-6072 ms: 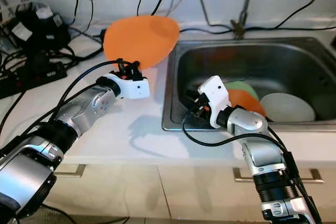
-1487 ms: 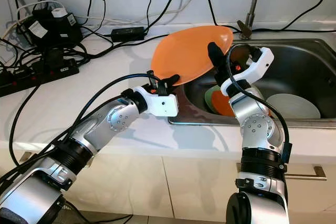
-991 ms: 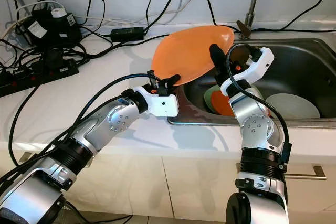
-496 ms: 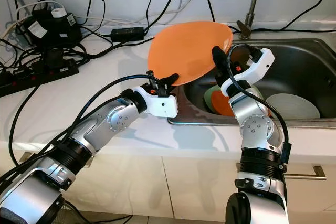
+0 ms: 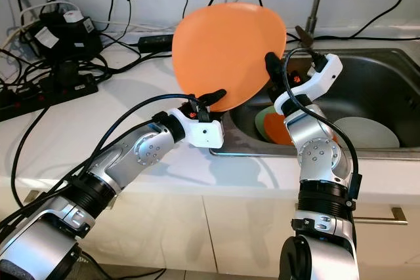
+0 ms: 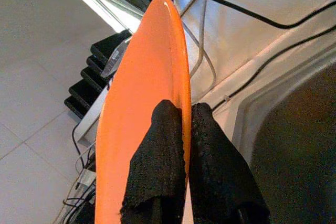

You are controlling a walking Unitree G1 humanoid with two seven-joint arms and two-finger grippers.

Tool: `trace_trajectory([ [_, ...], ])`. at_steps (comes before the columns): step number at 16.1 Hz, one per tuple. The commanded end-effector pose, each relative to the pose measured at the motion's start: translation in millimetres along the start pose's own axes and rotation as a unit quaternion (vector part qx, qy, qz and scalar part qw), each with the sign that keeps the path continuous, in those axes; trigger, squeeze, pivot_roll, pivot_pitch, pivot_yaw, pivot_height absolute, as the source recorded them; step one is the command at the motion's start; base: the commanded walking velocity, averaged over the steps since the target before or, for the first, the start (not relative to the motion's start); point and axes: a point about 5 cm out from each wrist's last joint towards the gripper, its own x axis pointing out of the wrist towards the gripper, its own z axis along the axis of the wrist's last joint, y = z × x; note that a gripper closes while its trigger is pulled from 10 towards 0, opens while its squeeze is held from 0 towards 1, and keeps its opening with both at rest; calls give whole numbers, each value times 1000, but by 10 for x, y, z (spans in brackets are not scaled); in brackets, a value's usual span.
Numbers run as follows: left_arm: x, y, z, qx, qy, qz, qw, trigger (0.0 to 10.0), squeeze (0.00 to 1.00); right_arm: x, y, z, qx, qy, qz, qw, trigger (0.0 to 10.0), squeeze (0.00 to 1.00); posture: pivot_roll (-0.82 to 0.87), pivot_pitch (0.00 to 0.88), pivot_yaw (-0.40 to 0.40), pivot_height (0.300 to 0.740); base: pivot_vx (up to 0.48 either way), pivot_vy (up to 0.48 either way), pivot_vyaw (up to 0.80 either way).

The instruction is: Kitchen organization

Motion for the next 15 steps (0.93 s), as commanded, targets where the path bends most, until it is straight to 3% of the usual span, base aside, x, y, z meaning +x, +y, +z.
trace_trajectory([
  [1,-34,66,11,-7,-13,11,1000,10000,1000,10,-17,17,6,-8,-9,1000,0,0,16,0,78,740,0,0,0],
  [7,-153,-35,99,-35,-57,-10,998,10000,1000,19,-84,56,18,-27,-35,999,0,0,24,0,72,740,0,0,0],
  [8,-197,-79,111,-47,-65,-25,996,10000,0,15,-107,72,21,-33,-43,998,0,0,27,0,71,740,0,0,0],
  [12,-344,-145,51,-116,-57,-17,991,10000,0,-15,-232,234,35,-90,-84,992,0,0,33,0,66,740,0,0,0],
  [15,-425,-146,-127,-227,-1,25,974,10000,0,-77,-348,408,27,-142,-117,983,0,0,40,0,62,740,0,0,0],
])
